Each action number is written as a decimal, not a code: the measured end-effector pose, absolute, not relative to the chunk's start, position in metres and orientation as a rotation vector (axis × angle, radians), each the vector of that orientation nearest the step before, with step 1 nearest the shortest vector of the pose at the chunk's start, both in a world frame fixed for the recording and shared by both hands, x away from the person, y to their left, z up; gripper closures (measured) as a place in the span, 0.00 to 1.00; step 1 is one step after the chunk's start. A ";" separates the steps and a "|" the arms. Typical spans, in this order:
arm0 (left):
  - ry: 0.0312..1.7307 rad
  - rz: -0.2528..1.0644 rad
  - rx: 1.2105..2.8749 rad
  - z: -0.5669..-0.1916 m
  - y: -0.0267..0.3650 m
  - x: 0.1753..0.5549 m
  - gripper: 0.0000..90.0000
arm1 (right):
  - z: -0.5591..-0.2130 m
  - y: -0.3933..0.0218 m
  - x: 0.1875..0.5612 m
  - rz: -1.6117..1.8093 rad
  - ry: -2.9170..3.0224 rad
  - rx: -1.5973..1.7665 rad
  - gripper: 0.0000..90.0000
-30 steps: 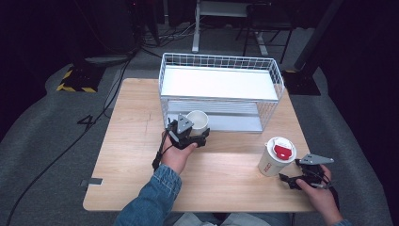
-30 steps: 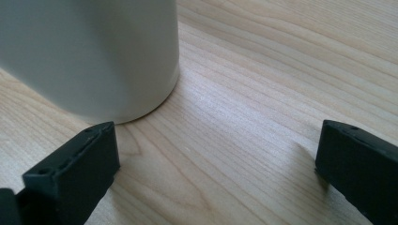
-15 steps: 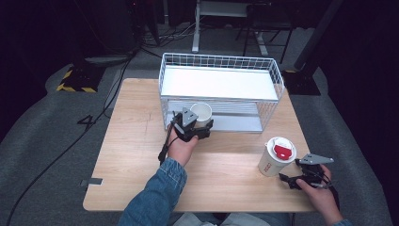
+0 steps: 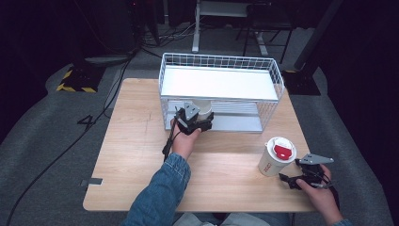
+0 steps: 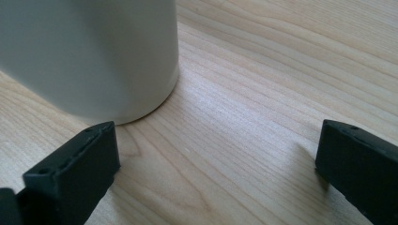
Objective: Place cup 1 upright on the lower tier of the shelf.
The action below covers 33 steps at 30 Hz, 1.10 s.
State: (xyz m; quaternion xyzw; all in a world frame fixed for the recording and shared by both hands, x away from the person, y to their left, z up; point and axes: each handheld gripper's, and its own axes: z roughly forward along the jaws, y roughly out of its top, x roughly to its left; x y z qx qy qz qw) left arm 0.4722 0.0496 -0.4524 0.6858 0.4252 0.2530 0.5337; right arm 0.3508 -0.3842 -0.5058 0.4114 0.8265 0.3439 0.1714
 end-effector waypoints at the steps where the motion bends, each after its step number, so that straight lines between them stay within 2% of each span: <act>1: 1.018 0.605 1.623 -0.454 0.049 0.474 0.24 | -0.506 -0.384 0.351 0.976 2.347 1.168 0.00; 25: 1.101 0.631 1.671 -0.476 0.033 0.507 0.24 | -0.506 -0.384 0.351 0.979 2.348 1.166 0.00; 33: 1.094 0.611 1.669 -0.482 0.034 0.511 0.17 | -0.506 -0.384 0.351 0.979 2.350 1.164 0.00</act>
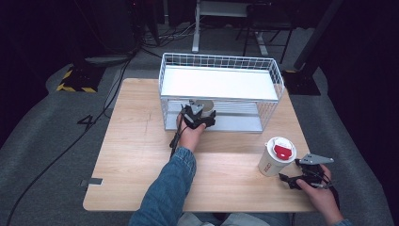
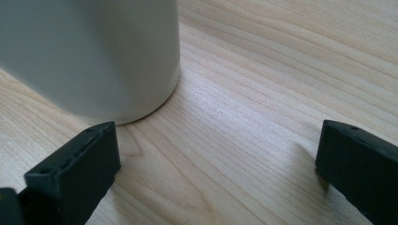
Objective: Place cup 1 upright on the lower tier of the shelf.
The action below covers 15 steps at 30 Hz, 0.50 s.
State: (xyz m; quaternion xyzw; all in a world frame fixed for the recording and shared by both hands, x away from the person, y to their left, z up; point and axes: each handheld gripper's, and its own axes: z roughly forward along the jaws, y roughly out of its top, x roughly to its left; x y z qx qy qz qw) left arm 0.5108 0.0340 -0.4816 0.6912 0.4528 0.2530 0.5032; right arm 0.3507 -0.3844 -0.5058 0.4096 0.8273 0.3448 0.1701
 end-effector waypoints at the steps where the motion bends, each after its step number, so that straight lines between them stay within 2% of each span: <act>1: 1.085 0.600 1.667 -0.481 0.034 0.511 0.17 | -0.506 -0.384 0.351 0.979 2.351 1.163 0.00; 15: 1.041 0.684 1.683 -0.474 0.039 0.497 0.17 | -0.506 -0.384 0.350 0.982 2.356 1.159 0.00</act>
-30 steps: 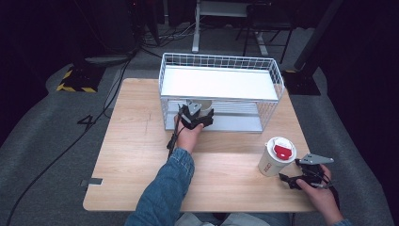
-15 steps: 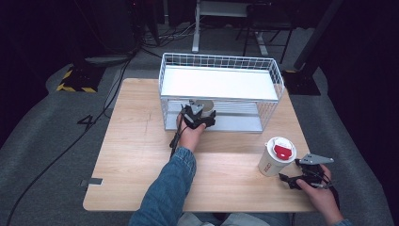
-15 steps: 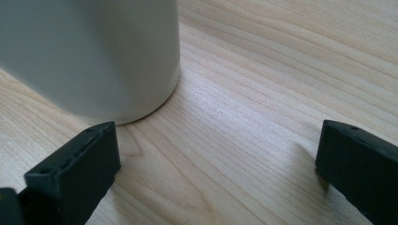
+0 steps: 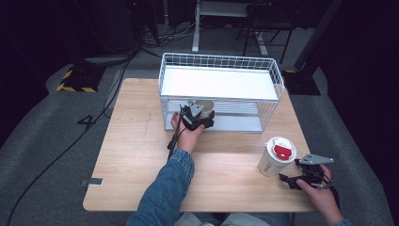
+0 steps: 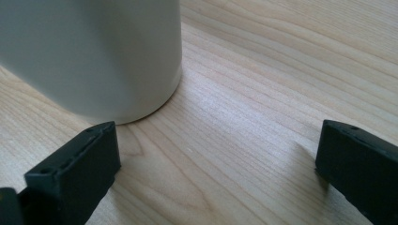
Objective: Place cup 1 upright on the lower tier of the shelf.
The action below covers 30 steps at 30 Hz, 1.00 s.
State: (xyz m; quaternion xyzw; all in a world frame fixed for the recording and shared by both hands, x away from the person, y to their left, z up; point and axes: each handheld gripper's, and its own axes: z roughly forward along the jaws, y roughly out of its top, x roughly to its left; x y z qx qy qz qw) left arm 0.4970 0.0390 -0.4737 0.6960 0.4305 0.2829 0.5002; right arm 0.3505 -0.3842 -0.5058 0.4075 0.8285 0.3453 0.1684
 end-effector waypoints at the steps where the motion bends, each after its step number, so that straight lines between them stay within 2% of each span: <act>1: 1.039 0.686 1.686 -0.474 0.040 0.496 0.17 | -0.506 -0.384 0.350 0.982 2.356 1.159 0.00; 11: 1.013 0.697 1.687 -0.468 0.052 0.476 0.17 | -0.506 -0.384 0.350 0.981 2.356 1.159 0.00; 30: 0.949 0.697 1.732 -0.432 0.074 0.425 0.17 | -0.506 -0.384 0.350 0.981 2.356 1.159 0.00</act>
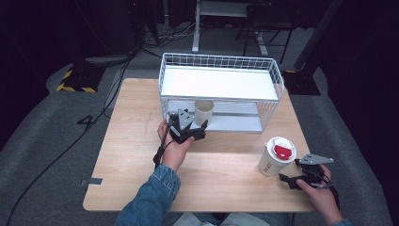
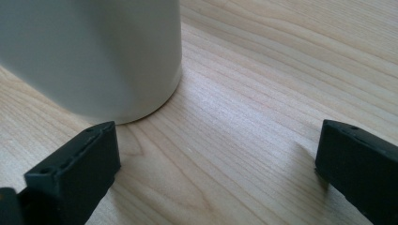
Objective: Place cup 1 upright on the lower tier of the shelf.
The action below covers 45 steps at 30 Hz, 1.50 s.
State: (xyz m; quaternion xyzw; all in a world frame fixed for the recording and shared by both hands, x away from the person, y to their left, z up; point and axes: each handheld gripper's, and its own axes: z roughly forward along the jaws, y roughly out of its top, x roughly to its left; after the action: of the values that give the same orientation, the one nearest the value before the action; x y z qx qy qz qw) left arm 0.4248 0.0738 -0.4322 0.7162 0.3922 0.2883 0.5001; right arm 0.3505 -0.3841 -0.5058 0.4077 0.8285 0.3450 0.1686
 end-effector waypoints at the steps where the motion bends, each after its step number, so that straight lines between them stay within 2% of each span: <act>1: 0.949 0.694 1.730 -0.431 0.075 0.421 0.17 | -0.506 -0.384 0.350 0.981 2.356 1.159 0.00; 20: 0.994 0.656 1.792 -0.423 0.119 0.373 0.17 | -0.506 -0.384 0.350 0.980 2.355 1.160 0.00; 45: 1.128 0.570 1.941 -0.455 0.158 0.327 0.18 | -0.506 -0.384 0.351 0.978 2.357 1.157 0.00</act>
State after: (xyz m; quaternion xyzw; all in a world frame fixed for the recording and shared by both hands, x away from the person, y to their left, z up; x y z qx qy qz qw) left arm 0.3273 0.1580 -0.4555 0.7676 0.4461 0.2253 0.4011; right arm 0.3505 -0.3842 -0.5057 0.4071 0.8291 0.3440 0.1689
